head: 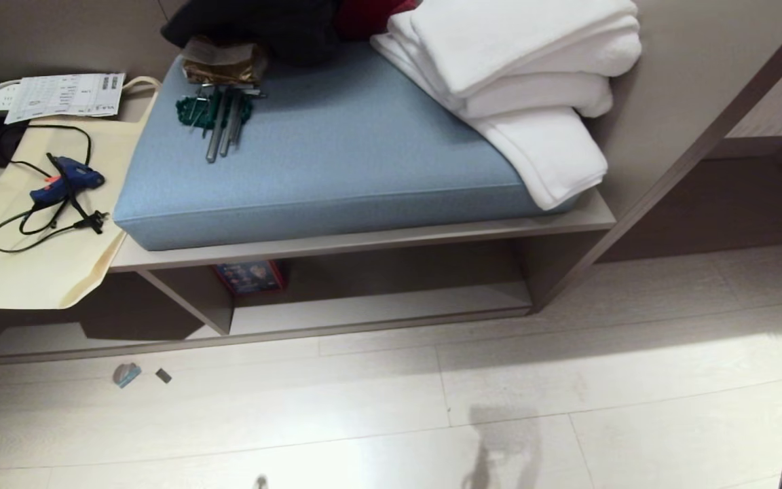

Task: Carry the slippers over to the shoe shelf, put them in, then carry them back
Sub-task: Place the slippers into the shoe cabinet

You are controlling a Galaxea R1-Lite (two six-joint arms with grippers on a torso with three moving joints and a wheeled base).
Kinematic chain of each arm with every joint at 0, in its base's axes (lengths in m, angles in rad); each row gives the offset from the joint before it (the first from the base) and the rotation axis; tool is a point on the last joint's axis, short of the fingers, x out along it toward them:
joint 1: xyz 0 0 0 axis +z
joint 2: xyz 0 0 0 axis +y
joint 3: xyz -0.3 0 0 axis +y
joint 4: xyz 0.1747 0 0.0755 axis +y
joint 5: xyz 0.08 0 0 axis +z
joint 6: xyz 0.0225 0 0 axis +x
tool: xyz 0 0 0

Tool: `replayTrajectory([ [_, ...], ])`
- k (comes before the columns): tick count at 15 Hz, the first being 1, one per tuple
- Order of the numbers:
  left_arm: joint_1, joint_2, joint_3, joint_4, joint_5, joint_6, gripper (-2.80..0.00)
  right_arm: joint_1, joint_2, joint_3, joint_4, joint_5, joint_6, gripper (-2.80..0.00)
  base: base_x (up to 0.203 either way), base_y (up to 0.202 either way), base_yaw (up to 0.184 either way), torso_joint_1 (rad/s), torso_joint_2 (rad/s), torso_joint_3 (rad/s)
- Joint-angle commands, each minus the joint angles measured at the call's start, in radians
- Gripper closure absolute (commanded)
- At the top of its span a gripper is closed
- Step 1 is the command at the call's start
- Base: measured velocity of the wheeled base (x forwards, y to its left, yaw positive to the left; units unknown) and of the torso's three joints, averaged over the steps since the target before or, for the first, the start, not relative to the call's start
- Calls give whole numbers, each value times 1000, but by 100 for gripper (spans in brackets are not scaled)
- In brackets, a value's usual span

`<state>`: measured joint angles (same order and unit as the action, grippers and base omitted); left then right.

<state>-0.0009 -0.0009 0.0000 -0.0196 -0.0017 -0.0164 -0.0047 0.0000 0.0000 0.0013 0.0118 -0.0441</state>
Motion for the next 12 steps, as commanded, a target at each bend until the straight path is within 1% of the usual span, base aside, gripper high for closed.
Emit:
replayTrajectory([
  [1,1,-1,8,0,0,0,0,0,2,0,0,0,0,0,0,0,0,4,2,-200],
  [12,0,-1,8,0,0,0,0,0,2,0,0,-1,0,0,0,0,0,4,2,-199],
])
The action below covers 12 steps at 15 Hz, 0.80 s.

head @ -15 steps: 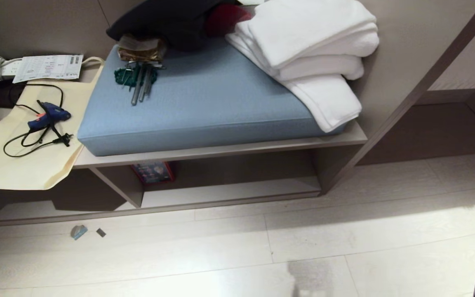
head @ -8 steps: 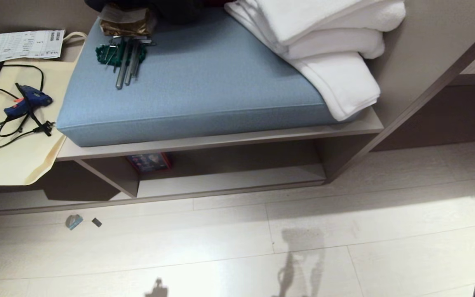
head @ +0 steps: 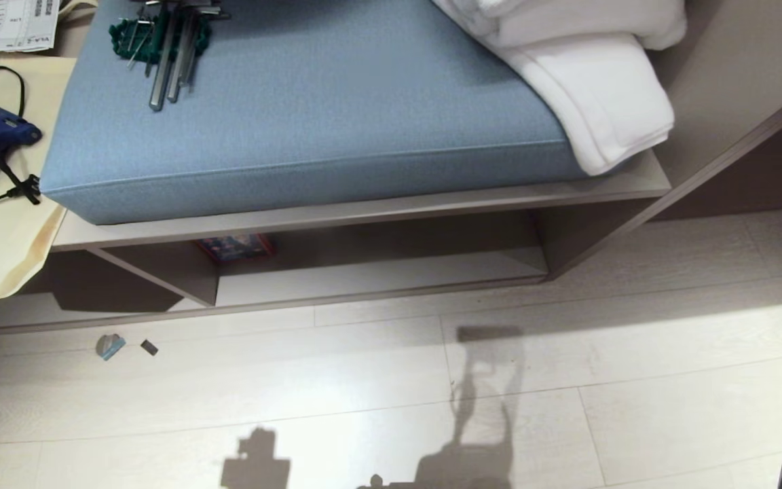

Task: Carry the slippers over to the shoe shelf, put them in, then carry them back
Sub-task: Place the slippers into the shoe cabinet

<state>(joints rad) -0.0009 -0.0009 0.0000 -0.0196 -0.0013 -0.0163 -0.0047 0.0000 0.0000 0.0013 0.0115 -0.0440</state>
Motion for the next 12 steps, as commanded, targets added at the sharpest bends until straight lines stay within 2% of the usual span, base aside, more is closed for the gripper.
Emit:
replayTrajectory([
  [1,-1,-1,8,0,0,-1,0,0,2,0,0,-1,4,0,0,0,0,2,0,-203],
  [12,-1,-1,8,0,0,-1,0,0,2,0,0,-1,0,0,0,0,0,3,3,-197],
])
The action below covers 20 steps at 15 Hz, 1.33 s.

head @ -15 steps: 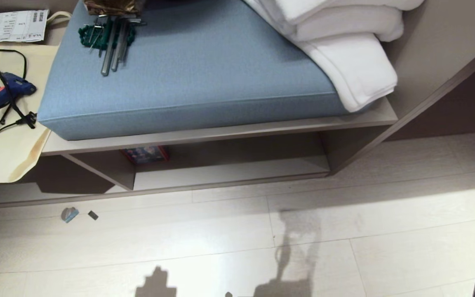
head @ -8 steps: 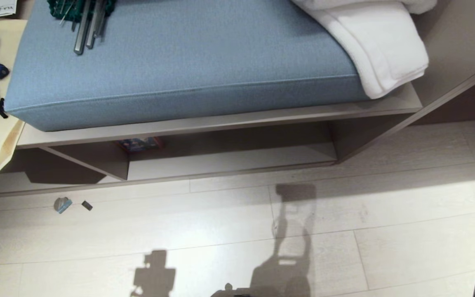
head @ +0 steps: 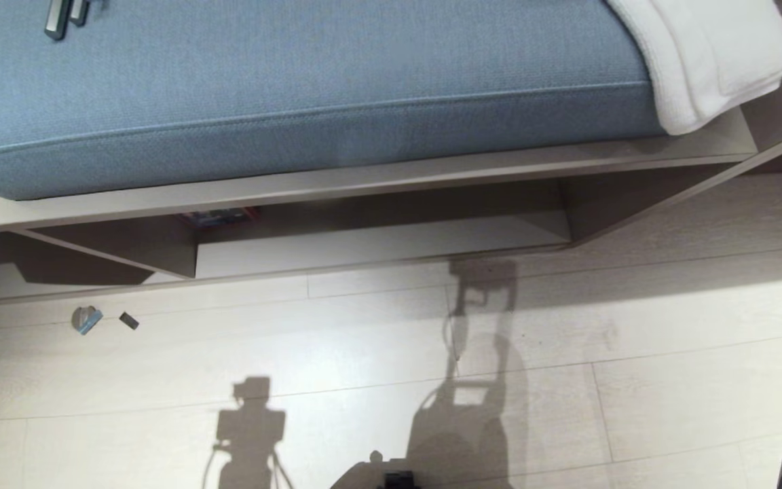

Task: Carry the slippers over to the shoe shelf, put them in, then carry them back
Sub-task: Place the slippers into the shoe cabinet

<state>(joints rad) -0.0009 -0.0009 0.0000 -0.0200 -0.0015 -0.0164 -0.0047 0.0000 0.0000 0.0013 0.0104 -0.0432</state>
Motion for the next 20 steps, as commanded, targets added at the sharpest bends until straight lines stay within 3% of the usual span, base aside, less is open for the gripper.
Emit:
replayTrajectory([
  [1,-1,-1,8,0,0,0,0,0,2,0,2,-1,2,0,0,0,0,0,-2,-200],
  [20,-1,-2,8,0,0,0,0,9,2,-3,8,0,2,0,0,0,0,2,2,-196],
])
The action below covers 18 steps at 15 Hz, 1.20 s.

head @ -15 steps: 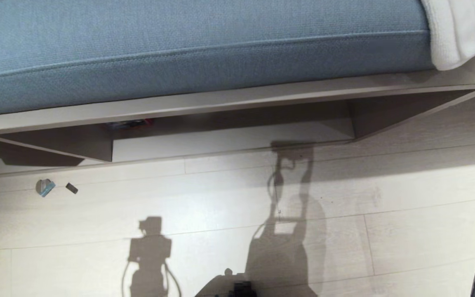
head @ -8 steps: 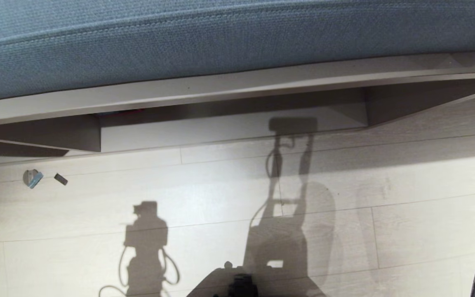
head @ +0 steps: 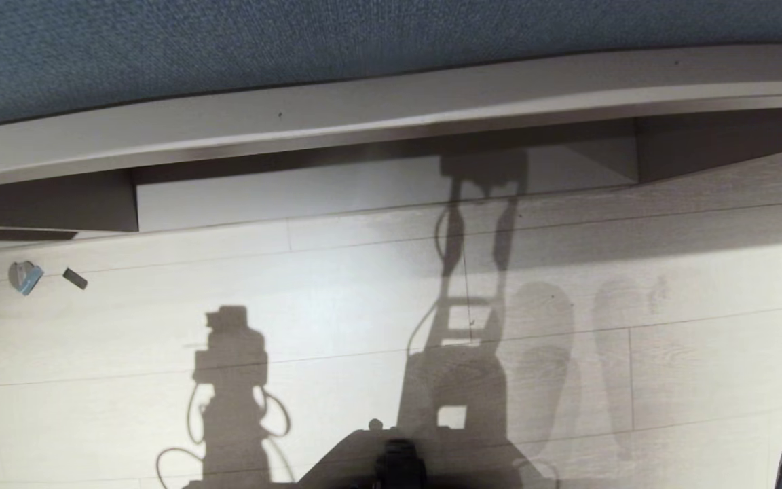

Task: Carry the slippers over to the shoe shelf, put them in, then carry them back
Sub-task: Place the slippers into the shoe cabinet

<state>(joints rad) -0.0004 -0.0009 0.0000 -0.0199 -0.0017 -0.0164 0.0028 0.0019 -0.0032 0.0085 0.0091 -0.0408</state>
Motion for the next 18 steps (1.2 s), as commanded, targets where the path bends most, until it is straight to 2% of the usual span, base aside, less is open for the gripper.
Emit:
replayTrajectory([
  [1,0,-1,8,0,0,0,0,1,5,0,2,1,-1,0,0,0,0,-2,2,-139],
  [3,-1,-1,8,0,0,0,0,1,37,-8,2,3,0,0,0,0,0,5,6,-70],
  [5,0,-1,8,0,0,0,0,2,144,-89,-3,24,29,0,0,0,0,2,3,-20],
  [8,0,-1,8,0,0,0,0,2,402,-215,-15,117,64,0,0,0,0,0,0,0],
  [10,0,-1,8,0,0,0,0,2,622,-284,-71,193,67,0,0,0,0,0,0,0],
  [14,-1,-2,8,0,0,0,0,3,995,-415,-227,321,11,0,0,0,0,0,0,0],
  [16,0,-1,8,0,0,1,0,6,1115,-538,-278,337,-8,0,0,0,0,0,0,0],
  [18,-1,-1,8,0,0,3,0,37,1197,-624,-308,299,-13,0,0,0,0,0,0,0],
])
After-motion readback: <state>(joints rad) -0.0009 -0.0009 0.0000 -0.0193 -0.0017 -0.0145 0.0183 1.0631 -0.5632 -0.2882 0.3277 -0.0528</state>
